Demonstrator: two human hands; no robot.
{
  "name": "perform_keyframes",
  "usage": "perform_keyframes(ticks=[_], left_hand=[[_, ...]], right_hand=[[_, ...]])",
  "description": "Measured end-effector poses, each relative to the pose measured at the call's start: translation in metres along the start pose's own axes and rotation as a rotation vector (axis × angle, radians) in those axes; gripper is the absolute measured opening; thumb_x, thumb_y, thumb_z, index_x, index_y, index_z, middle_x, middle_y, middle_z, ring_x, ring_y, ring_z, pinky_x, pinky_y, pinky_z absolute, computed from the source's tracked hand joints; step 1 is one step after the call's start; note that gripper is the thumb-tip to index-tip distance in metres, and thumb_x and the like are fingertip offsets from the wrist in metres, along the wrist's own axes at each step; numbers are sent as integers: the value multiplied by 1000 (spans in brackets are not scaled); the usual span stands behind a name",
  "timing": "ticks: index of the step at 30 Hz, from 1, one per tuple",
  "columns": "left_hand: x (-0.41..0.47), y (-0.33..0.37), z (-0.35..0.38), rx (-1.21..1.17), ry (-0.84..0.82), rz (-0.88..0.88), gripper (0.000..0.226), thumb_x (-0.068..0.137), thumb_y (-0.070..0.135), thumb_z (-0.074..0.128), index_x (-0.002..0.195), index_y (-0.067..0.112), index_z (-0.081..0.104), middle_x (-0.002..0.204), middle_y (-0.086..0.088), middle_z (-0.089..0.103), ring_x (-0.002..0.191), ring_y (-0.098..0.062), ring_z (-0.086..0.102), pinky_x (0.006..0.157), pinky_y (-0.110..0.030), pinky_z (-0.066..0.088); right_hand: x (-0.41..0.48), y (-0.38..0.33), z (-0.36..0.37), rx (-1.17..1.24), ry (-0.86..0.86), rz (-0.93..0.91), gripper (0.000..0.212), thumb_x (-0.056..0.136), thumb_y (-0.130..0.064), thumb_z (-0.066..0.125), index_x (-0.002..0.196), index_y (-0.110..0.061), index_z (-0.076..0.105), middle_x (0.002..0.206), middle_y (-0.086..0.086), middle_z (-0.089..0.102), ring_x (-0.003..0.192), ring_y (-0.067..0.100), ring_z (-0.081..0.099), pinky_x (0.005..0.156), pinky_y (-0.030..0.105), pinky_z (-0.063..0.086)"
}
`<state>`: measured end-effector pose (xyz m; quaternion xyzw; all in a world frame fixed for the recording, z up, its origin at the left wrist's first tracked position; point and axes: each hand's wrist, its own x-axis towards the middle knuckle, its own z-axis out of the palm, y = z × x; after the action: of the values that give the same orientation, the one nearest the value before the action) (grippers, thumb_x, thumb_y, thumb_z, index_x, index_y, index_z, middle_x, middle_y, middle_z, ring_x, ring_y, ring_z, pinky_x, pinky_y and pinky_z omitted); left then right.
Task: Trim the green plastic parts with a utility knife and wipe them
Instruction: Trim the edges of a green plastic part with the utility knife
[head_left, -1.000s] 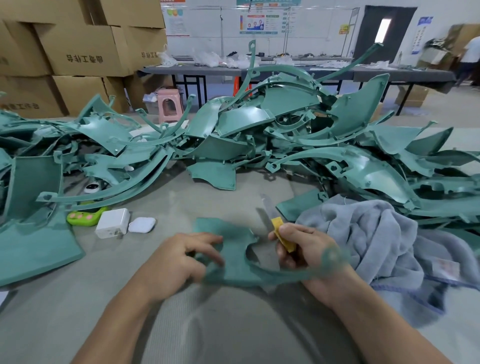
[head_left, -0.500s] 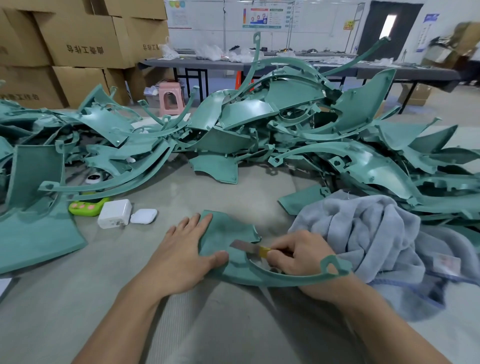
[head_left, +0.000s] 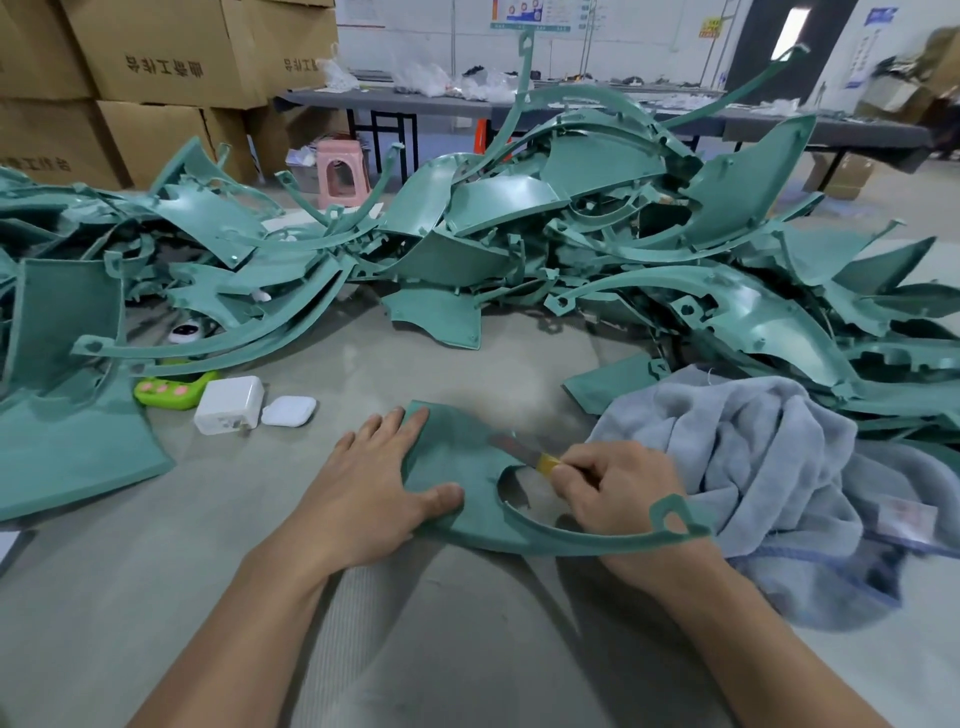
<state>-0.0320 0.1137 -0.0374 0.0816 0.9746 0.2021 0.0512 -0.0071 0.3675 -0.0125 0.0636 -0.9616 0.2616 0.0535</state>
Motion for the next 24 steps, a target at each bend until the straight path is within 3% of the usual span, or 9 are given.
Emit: perform_keyframes(ticks=[3, 7, 10, 12, 15, 21, 24], left_hand=[[0, 1, -1, 9, -10, 0, 97, 85, 75, 48, 162, 39, 0, 171, 9, -2, 157, -13, -3, 128, -36, 1], [1, 1, 0, 16, -8, -8, 98, 85, 76, 48, 162, 39, 0, 171, 8, -1, 157, -13, -2, 128, -37, 2], [1, 0, 1, 7, -7, -6, 98, 84, 76, 48, 162, 39, 1, 171, 8, -1, 157, -13, -2, 128, -37, 1], [1, 0, 1, 7, -5, -7, 101, 81, 80, 44, 162, 39, 1, 171, 8, 0, 157, -13, -2, 128, -37, 2], [1, 0, 1, -8, -14, -14, 107, 72, 84, 38, 162, 39, 1, 171, 8, 0, 157, -13, -2, 127, -37, 2], [0, 1, 0, -12, -6, -19, 103, 77, 81, 42, 162, 40, 1, 171, 9, -1, 157, -12, -3, 128, -37, 1], [0, 3, -1, -8, -14, -23, 101, 80, 79, 44, 162, 40, 1, 171, 9, -1, 157, -12, -4, 128, -37, 1]], right_hand=[[-1, 2, 0, 59, -86, -42, 28, 97, -37, 61, 70, -33, 66, 61, -14, 63, 59, 7, 57, 49, 20, 41], [-1, 5, 0, 38, -17, -18, 29, 98, -40, 59, 74, -28, 70, 62, -14, 64, 62, 6, 59, 50, 17, 39], [-5, 2, 1, 29, -127, -41, 21, 97, -41, 59, 84, -35, 74, 68, -17, 67, 64, 5, 61, 53, 21, 47], [-6, 3, -1, -4, -84, -14, 24, 98, -43, 58, 81, -33, 72, 67, -15, 67, 62, 5, 61, 57, 26, 51], [-7, 5, -4, 81, -51, -32, 27, 97, -39, 61, 75, -27, 70, 65, -10, 65, 62, 9, 59, 51, 27, 45], [-6, 11, -16, 172, -265, -151, 25, 97, -27, 65, 74, -18, 73, 65, 6, 62, 61, 22, 54, 59, 41, 44], [-6, 16, -25, 239, -344, -174, 31, 97, -21, 66, 68, -11, 67, 63, 12, 55, 55, 13, 43, 55, 32, 36]])
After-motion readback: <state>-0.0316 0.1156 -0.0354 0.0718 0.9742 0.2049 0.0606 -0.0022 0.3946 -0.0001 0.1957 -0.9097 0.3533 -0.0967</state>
